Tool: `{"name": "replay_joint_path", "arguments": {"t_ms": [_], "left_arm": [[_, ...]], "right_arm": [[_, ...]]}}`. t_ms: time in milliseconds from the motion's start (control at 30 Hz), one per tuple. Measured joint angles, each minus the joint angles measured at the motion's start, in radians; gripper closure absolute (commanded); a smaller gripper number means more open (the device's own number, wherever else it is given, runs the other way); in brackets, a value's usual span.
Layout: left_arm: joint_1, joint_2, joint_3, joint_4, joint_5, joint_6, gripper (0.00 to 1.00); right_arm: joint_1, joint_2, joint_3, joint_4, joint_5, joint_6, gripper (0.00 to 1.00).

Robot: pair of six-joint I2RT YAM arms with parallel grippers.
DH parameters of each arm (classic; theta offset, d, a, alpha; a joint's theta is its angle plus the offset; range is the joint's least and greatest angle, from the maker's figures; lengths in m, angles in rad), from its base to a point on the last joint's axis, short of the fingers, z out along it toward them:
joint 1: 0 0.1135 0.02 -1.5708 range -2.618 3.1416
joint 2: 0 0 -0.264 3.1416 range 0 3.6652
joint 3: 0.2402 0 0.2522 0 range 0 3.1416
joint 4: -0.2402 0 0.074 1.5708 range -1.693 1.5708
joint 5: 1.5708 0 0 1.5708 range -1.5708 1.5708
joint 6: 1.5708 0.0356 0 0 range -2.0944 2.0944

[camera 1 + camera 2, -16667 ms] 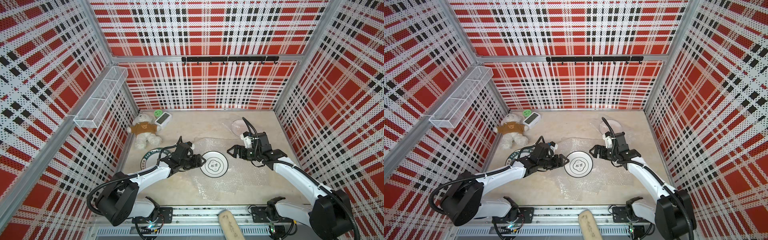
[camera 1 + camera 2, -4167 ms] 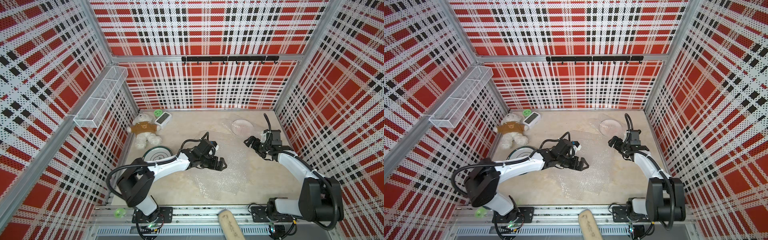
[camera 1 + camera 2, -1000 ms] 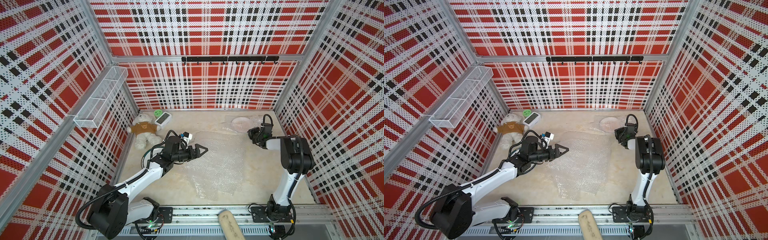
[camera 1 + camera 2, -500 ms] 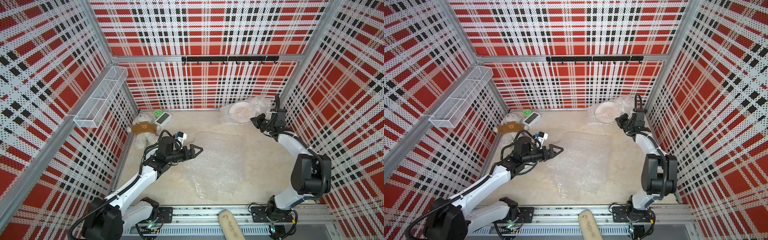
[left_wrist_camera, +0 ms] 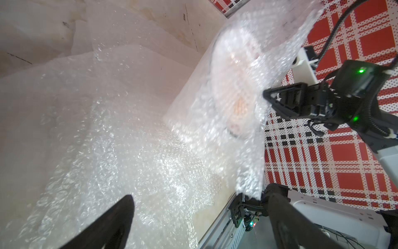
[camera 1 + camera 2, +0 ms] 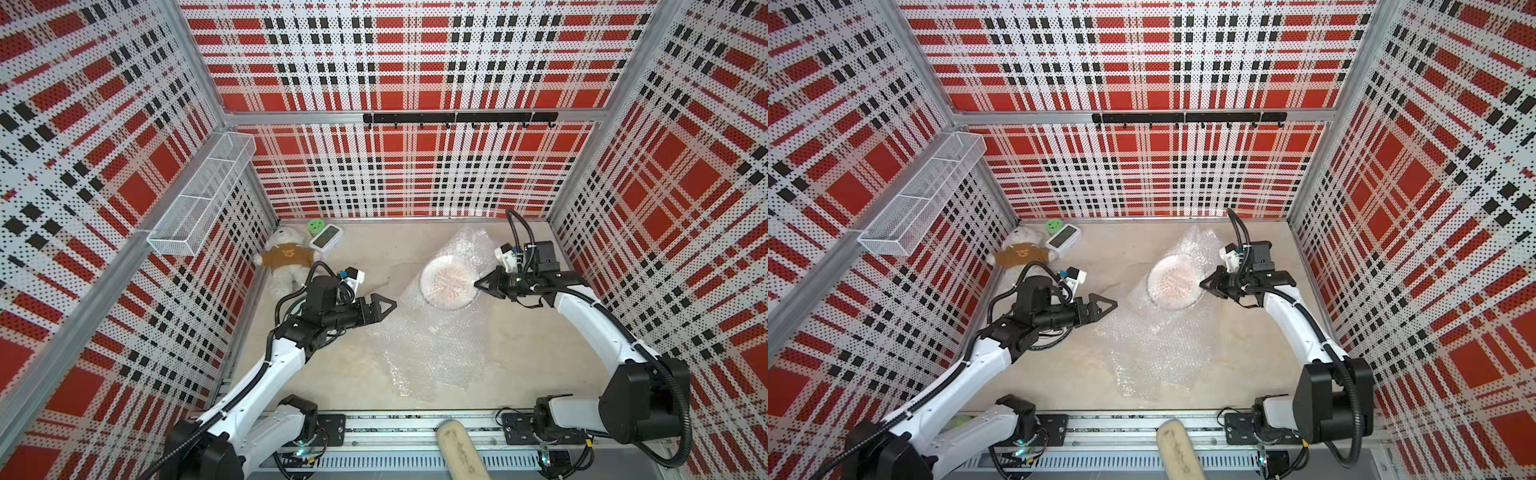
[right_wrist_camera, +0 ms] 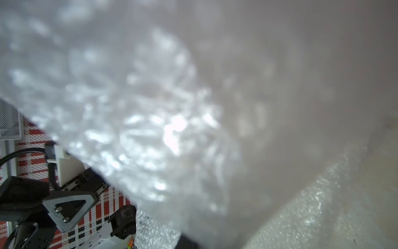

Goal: Unpack dinner plates from bubble wrap
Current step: Place the bubble wrap at the center of the board.

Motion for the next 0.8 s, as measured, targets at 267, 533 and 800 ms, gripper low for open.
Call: {"name": "replay_joint_path", "arguments": {"t_ms": [267,533,800], "left_arm": [[0.000,-0.030,0.000,-0.033,0.000,0.004,0.01],[-0.069,0.017,0.002,-0.032,-0.016,0.011,0.01],[-0.183,0.130,0.029,-0.013,-0.047,0.018,0.01]], "right_arm": [[0.047,0.046,-0.108,-0.026,-0.035,-0.070,1.00],[0.069,0.180,-0.127,0.020,-0.047,-0.121,1.00],[0.069,0.344,-0.080,0.045,-0.027,-0.168,0.91]]}}
